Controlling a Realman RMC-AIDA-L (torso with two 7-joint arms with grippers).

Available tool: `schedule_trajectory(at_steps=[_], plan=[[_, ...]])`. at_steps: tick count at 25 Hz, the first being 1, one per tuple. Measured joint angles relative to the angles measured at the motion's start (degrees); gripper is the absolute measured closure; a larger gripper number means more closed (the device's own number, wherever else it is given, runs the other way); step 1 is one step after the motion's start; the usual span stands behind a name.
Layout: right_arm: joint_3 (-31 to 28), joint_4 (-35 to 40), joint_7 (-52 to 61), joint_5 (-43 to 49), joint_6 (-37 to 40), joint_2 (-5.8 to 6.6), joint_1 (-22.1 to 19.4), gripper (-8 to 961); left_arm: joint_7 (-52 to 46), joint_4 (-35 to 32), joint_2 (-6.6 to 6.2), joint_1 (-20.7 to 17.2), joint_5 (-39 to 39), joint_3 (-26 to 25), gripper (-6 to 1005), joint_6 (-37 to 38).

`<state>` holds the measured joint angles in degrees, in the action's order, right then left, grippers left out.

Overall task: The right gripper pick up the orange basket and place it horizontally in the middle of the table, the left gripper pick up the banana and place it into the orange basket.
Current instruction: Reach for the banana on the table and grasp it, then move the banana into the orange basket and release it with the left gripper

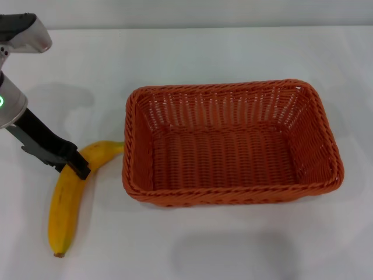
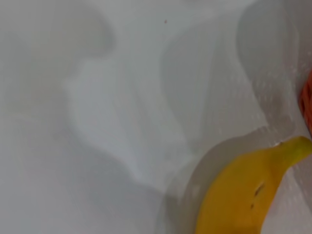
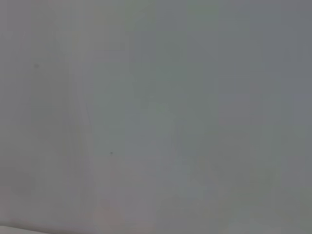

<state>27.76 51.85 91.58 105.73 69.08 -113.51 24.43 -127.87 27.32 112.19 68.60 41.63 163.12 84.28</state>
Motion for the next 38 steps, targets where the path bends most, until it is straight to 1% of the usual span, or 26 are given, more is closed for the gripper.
schedule_trajectory(at_steps=[4, 6, 8, 9, 11, 14, 17, 20, 22, 24, 25, 26, 28, 31, 34, 38], plan=[[-0.16, 0.00, 0.00, 0.00, 0.00, -0.05, -0.18, 267, 0.15, -0.06, -0.17, 0.01, -0.01, 0.02, 489, 0.11], [-0.35, 0.00, 0.00, 0.00, 0.06, -0.05, -0.39, 267, 0.37, 0.18, -0.71, 0.20, -0.18, 0.02, 493, 0.77], [-0.41, 0.09, 0.00, 0.00, 0.17, -0.05, -0.63, 267, 1.36, 0.70, -1.91, 0.46, -0.69, 0.01, 496, 2.94], [-0.42, 0.23, 0.02, -0.01, 0.23, -0.05, -0.72, 267, 2.24, 1.07, -2.82, 0.47, -1.34, -0.02, 498, 4.65], [-0.43, 0.40, 0.03, -0.01, 0.29, -0.05, -0.77, 267, 5.32, 2.52, -4.85, 0.39, -3.37, -0.04, 496, 9.75], [-0.42, 0.50, 0.09, -0.01, 0.38, -0.05, -0.82, 267, 10.83, 5.92, -7.35, 0.52, -4.74, -0.05, 492, 18.37], [-0.43, 0.57, 0.27, -0.04, 0.41, 0.00, -0.89, 267, 14.16, 9.15, -8.48, 1.51, -3.51, 0.00, 488, 22.62], [-0.42, 0.61, 0.37, -0.07, 0.43, 0.06, -0.89, 267, 15.83, 12.16, -9.43, 3.25, -2.02, 0.05, 484, 23.87], [-0.43, 0.62, 0.39, -0.13, 0.44, 0.11, -0.85, 267, 16.15, 13.37, -9.89, 4.61, -2.86, 0.07, 482, 23.83], [-0.42, 0.62, 0.39, -0.20, 0.45, 0.12, -0.67, 267, 16.20, 13.93, -10.06, 6.32, -5.42, 0.09, 479, 23.38], [-0.42, 0.62, 0.38, -0.22, 0.44, 0.12, -0.58, 267, 16.38, 14.04, -9.95, 6.90, -6.23, 0.09, 478, 23.23], [-0.42, 0.63, 0.32, -0.23, 0.43, 0.13, -0.51, 267, 16.69, 14.06, -9.54, 8.14, -7.39, 0.09, 477, 22.79], [-0.42, 0.63, 0.18, -0.24, 0.41, 0.11, -0.33, 267, 17.17, 13.48, -8.49, 10.32, -8.31, 0.10, 474, 21.64], [-0.17, 0.63, 0.06, -0.26, 0.25, 0.05, 0.14, 267, 17.21, 11.51, -6.41, 14.00, -7.58, 0.10, 471, 19.05], [-0.03, 0.65, 0.04, -0.26, 0.25, 0.05, 0.50, 267, 16.87, 10.03, -3.65, 18.19, -6.04, 0.09, 467, 16.23], [-0.02, 0.72, -0.28, -0.27, 0.44, 0.06, 0.63, 267, 16.69, 9.62, 0.83, 23.33, -3.89, 0.10, 462, 12.29]])
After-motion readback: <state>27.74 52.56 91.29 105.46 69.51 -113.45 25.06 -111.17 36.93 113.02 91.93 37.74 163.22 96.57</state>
